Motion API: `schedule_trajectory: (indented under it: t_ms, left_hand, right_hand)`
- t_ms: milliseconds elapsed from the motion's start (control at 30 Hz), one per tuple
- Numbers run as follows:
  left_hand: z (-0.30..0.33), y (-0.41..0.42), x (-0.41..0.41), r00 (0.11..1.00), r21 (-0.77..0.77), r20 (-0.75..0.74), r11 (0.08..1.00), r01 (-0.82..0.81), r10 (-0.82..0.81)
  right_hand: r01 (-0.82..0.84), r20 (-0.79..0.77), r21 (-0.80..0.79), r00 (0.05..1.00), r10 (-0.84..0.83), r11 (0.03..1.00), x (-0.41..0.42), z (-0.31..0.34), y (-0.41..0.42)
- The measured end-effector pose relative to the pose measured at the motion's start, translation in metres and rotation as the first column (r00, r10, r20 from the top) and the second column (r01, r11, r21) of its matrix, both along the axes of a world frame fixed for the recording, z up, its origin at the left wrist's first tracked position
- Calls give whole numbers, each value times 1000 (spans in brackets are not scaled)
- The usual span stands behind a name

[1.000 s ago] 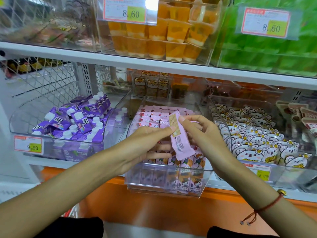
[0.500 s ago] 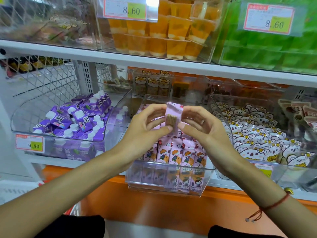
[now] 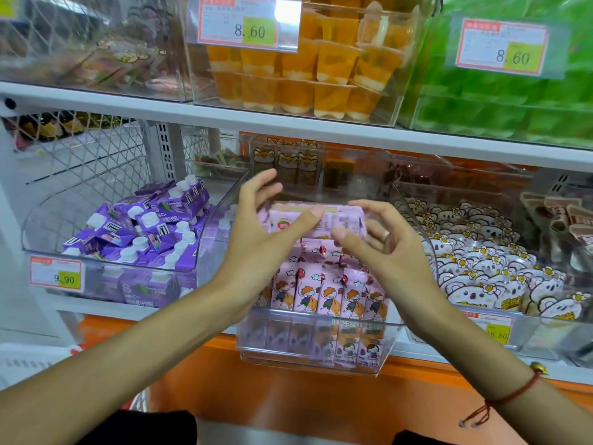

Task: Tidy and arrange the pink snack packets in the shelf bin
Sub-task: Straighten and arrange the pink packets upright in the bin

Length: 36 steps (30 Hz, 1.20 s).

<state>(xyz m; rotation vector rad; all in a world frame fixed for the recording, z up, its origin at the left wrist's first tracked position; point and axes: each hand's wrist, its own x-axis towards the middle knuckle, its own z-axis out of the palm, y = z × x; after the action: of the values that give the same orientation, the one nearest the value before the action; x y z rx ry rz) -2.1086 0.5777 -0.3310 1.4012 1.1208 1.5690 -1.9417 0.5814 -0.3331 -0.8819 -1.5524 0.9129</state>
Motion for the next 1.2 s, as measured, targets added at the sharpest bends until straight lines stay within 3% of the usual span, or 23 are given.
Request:
schedule_trajectory:
  t_ms: [233,333,400,467,567,667,800,933,1067,1133,1200]
  left_hand:
    - [-6,-2,4,968,59,-207,986,157,-142]
    - [-2,0,0,973,145,-224,986,87,-53]
    - [0,6,-5,983,195,-178,981,-16,52]
    - [2,14,-10,978,231,-156,968,-99,137]
    - [4,33,-14,953,229,-226,962,-147,200]
    - [4,57,-11,907,176,-365,972,-156,212]
    - [6,82,-1,788,193,-582,976,-103,198]
    - [16,98,2,558,180,-819,983,24,137]
    - [32,117,4,338,125,-938,986,113,80]
    - [33,127,10,286,57,-958,991,119,20]
    - [27,137,17,319,46,-948,995,85,17]
  right_hand:
    - [78,-273,-189,953,-129,979,7,1,12]
    - [98,-233,-214,961,-148,972,6,0,15]
    - [129,-99,-206,984,-151,970,5,-4,16]
    - [144,181,-108,976,-123,984,3,-10,14]
    - [61,635,118,762,-122,991,1,-24,12]
    - [-38,821,246,540,-187,969,0,-33,10]
    - [-68,841,306,486,-236,950,1,-32,7]
    - [-85,846,309,479,-234,947,3,-30,6]
    - [-99,855,315,462,-237,944,3,-27,5]
    - [-104,859,316,454,-238,943,2,-25,5]
    - [-110,866,326,434,-250,939,2,-23,5]
